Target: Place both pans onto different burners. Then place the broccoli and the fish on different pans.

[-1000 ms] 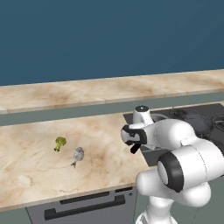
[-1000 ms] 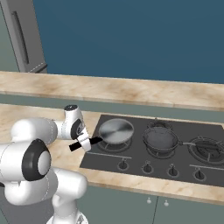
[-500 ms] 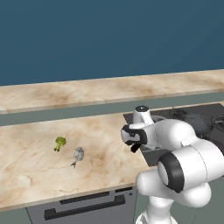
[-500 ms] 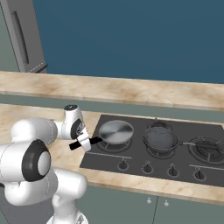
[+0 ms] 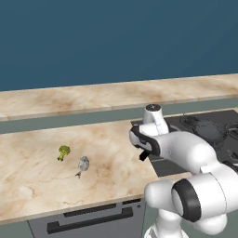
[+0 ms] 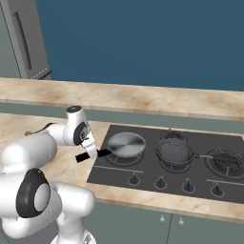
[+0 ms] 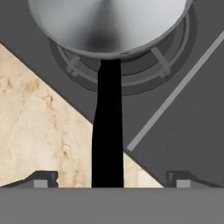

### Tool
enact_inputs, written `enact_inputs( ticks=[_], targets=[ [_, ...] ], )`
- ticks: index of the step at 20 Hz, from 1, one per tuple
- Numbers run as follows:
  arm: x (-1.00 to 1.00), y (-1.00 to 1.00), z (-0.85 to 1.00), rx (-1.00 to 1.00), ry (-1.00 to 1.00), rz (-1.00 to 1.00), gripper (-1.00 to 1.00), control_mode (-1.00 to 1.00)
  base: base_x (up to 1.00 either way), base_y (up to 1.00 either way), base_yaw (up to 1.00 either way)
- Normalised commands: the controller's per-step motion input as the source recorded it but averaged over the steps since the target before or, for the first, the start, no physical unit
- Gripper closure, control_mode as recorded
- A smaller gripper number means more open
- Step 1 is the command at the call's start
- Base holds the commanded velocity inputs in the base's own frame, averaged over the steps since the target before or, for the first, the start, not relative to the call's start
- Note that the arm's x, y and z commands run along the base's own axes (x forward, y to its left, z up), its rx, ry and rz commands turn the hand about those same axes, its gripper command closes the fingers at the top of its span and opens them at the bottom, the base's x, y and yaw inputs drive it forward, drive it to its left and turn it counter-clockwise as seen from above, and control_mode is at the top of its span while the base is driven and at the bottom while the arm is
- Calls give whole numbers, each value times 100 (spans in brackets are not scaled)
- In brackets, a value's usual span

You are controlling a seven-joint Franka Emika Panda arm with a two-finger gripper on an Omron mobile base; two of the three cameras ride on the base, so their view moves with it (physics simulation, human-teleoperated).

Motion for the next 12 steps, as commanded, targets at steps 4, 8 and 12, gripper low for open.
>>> enact_inputs(
  ticks=[4, 8, 12],
  targets=[
    [-18, 6, 48, 0, 0, 0, -100, -100, 0, 0, 0],
    [-9, 23, 43, 2, 6, 7, -100, -100, 0, 0, 0],
    [0, 46, 21, 1, 9, 13, -100, -100, 0, 0, 0]
  ],
)
